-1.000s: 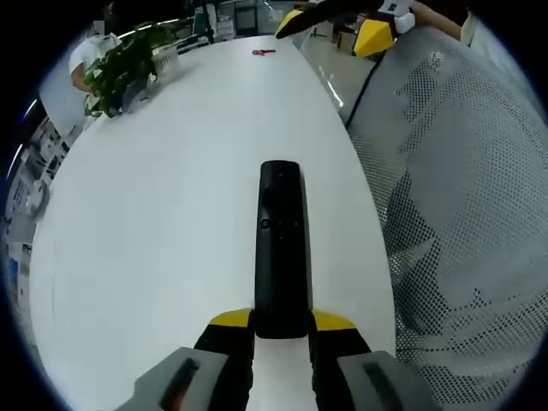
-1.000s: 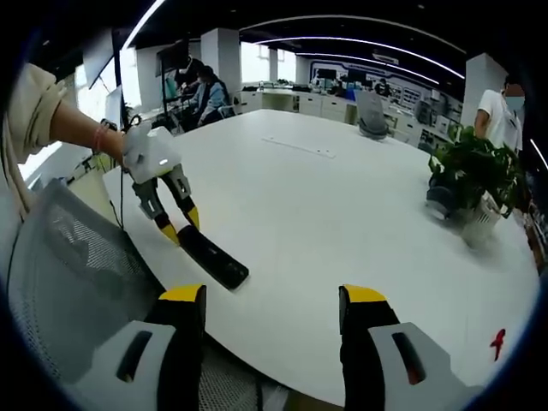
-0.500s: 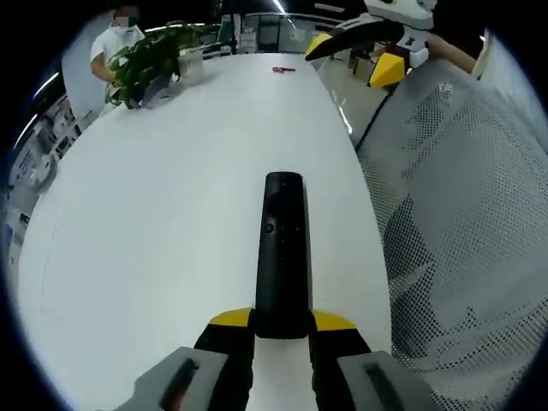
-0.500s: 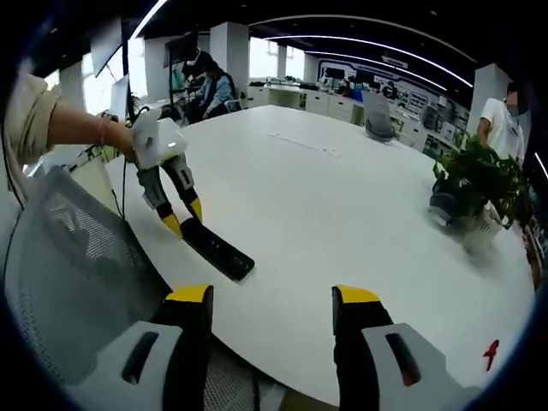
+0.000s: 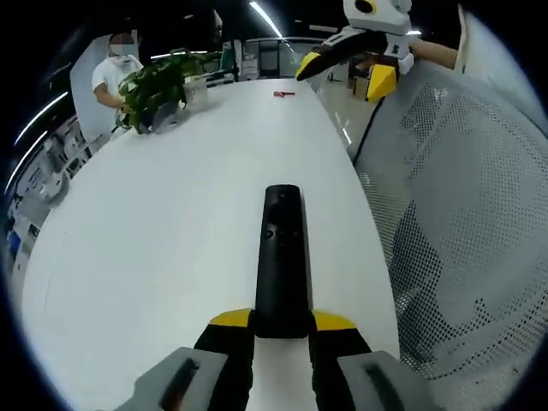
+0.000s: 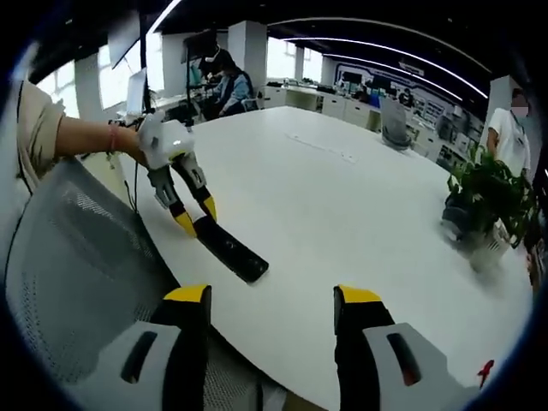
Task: Press the specified remote control buttons in sequence, fully releasing each button before pressing the next.
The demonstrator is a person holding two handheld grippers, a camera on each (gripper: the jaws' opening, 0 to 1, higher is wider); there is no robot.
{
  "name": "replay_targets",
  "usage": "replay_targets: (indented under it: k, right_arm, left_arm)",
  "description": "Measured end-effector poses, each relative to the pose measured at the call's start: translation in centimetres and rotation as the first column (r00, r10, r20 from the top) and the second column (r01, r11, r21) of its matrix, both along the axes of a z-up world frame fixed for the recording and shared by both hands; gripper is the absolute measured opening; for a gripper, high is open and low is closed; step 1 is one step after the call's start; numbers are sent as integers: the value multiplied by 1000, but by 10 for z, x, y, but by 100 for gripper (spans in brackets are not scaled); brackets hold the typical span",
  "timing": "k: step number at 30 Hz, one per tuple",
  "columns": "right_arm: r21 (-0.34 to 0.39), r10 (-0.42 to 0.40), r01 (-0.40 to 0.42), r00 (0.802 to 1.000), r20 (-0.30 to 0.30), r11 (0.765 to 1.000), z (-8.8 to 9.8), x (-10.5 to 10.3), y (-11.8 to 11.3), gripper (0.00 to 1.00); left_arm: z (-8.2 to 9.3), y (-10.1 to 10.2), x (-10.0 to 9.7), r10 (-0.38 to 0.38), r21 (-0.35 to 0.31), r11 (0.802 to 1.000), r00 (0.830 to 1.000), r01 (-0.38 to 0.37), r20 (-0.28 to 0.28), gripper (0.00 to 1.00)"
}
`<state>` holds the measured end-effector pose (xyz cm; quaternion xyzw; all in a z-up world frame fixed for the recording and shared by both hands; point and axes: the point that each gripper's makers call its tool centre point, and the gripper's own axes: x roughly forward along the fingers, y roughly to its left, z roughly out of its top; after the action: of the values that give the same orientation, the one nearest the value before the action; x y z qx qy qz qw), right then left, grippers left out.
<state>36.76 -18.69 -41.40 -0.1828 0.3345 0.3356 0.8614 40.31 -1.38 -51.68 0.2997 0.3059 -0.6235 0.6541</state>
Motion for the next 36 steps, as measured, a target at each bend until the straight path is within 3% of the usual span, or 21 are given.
replay_targets:
  k: [4,7,11,17,20,30,36]
  right_arm:
    - [-59,75,-77,997,-33,995,-9,-7,8,55]
    - [-141,158,-165,985,-62,976,-17,-14,12,51]
    - [-183,243,-257,965,-93,949,-24,-13,19,47]
    - [-137,276,-293,952,-135,946,-37,12,39,38]
    - [-142,313,-335,936,-159,931,-47,21,49,33]
    - [-143,374,-420,889,-266,896,-81,37,60,0]
    - [-123,391,-444,866,-311,887,-93,37,60,0]
  left_arm:
    - [0,-1,1,11,-18,1000,1000,-11,-3,24]
    - [0,-1,1,-6,-14,1000,1000,6,-9,24]
    - [-1,-1,0,-29,-22,999,999,28,-16,24]
    - [0,-1,-1,-40,-36,999,999,39,-21,24]
    - [-1,-1,-1,-42,-27,999,999,41,-20,24]
    - [-1,0,0,-42,-13,999,999,42,-20,24]
    - [-1,0,0,-41,-7,999,999,41,-21,24]
